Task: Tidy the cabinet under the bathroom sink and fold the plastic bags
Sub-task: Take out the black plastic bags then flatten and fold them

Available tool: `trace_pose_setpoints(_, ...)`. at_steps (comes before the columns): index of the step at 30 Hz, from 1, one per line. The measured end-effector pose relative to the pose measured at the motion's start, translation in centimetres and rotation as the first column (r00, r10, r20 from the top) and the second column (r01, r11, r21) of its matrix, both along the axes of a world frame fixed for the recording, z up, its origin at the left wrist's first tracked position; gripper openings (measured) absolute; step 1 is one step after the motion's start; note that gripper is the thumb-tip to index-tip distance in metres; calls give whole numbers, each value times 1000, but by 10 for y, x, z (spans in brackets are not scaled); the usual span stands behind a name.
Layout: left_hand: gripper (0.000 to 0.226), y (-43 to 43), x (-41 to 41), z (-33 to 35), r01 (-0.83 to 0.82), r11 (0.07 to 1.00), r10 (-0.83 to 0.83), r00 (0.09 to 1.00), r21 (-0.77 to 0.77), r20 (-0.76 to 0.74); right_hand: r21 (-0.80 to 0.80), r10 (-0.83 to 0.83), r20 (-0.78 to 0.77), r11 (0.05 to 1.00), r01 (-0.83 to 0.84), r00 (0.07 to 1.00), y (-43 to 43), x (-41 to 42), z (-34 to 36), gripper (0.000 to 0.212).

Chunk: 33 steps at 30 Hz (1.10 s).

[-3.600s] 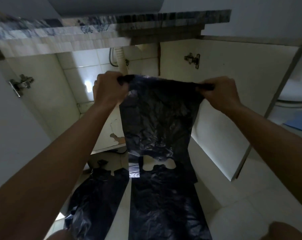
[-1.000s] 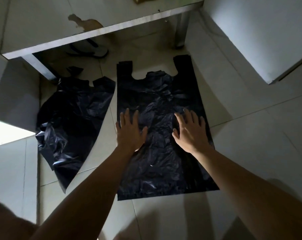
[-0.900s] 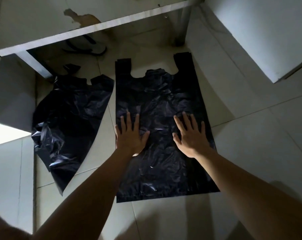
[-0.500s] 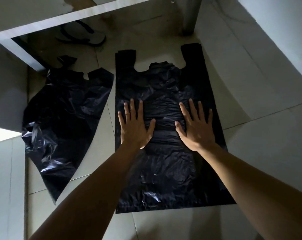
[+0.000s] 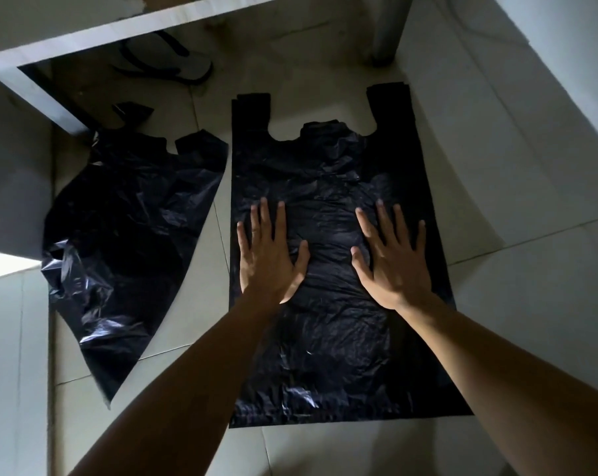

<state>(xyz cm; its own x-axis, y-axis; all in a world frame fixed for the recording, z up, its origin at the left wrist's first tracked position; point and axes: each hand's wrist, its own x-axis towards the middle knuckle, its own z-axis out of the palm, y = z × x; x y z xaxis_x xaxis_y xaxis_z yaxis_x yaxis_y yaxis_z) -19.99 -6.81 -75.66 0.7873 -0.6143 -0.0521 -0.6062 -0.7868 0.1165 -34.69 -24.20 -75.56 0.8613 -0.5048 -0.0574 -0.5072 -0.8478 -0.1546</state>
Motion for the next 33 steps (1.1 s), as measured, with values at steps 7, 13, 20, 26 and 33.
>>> trace_pose_setpoints(7, 77, 0, 0, 0, 0, 1000, 0, 1000, -5, -13, -19, 53, 10, 998, -53, 999, 2, 1, -1, 68)
trace_pose_setpoints(13, 74, 24, 31, 32, 123, 992, -127, 979, -32, -161, -41, -36, -61, 999, 33, 998, 13, 20, 15, 70)
trace_pose_setpoints(20, 53, 158, 81, 112, -548, 813, 569, 819, -198, 71, 75, 195, 94, 977, -202, 976, 102, 102, 62, 61)
trace_pose_setpoints(26, 93, 235, 98, 119, -839, 537, 801, 473, 92, -367, 445, 579, 31, 722, -530, 815, 230, 145, 66, 74)
trace_pose_setpoints(33, 63, 253, 91, 104, -776, 630, 682, 538, 25, -496, 336, 606, -189, 779, -529, 773, 259, 138, 54, 99)
